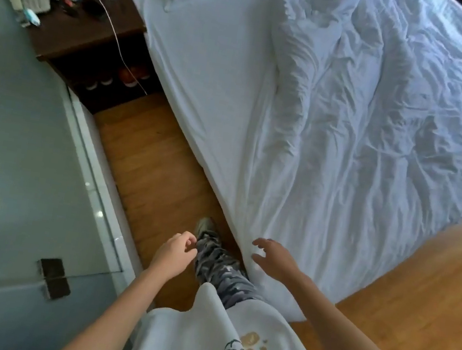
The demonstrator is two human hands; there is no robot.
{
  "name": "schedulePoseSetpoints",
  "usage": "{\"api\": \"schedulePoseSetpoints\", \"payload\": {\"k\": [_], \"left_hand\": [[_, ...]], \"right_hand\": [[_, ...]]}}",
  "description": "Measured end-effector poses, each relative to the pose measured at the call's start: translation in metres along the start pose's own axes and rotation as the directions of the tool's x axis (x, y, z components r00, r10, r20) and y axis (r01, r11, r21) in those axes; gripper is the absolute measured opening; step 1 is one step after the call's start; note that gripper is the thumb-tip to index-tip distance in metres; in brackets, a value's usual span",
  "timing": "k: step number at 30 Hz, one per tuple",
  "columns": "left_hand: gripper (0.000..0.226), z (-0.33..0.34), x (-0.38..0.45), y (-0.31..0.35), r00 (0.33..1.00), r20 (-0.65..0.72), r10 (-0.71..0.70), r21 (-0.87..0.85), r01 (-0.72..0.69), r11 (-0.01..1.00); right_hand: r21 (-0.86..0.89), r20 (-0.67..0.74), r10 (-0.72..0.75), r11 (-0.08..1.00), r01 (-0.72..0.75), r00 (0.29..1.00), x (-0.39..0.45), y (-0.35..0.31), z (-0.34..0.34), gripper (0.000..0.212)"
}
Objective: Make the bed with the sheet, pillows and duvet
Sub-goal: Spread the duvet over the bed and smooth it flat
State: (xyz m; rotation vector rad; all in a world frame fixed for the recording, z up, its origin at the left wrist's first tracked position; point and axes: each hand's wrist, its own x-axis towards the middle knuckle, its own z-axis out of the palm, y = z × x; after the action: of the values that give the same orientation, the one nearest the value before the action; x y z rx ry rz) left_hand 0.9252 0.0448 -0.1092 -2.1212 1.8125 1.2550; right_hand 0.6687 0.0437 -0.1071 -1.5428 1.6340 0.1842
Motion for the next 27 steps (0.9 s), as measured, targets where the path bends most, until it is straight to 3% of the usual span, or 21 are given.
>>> {"api": "schedulePoseSetpoints", "payload": {"k": [8,13,16,19,24,27], "left_hand": [[0.035,-0.172,0.109,-0.024,0.992,-0.112,-0.056,-0.139,0.041,0.989],[0.035,-0.275,0.168,-0.032,0.97,-0.228,-0.087,-0.27,0.023,0.963],[0.034,-0.319,0.207,-0.04,0.969,-0.234,-0.085,-0.32,0.006,0.947],[0.035,-0.361,0.258,-0.046,0.973,-0.221,-0.059,-0.344,-0.021,0.939],[0.034,-0.431,0.373,-0.057,0.991,-0.109,0.073,-0.29,-0.102,0.952],[0.033,-0.478,0.442,-0.051,0.979,0.032,0.202,-0.18,-0.193,0.965]], "right_hand": [[0.352,-0.162,0.092,0.936,-0.03,0.983,0.134,-0.098,-0.075,0.039],[0.327,-0.178,-0.003,0.943,0.062,0.984,0.211,-0.195,-0.131,0.041],[0.303,-0.193,-0.066,0.945,0.124,0.979,0.252,-0.247,-0.16,0.043],[0.304,-0.217,-0.038,0.947,0.104,0.976,0.294,-0.282,-0.182,0.045],[0.411,-0.298,0.166,0.911,-0.03,0.94,0.365,-0.315,-0.202,0.046],[0.542,-0.357,0.365,0.83,-0.127,0.86,0.389,-0.337,-0.21,0.046]]}}
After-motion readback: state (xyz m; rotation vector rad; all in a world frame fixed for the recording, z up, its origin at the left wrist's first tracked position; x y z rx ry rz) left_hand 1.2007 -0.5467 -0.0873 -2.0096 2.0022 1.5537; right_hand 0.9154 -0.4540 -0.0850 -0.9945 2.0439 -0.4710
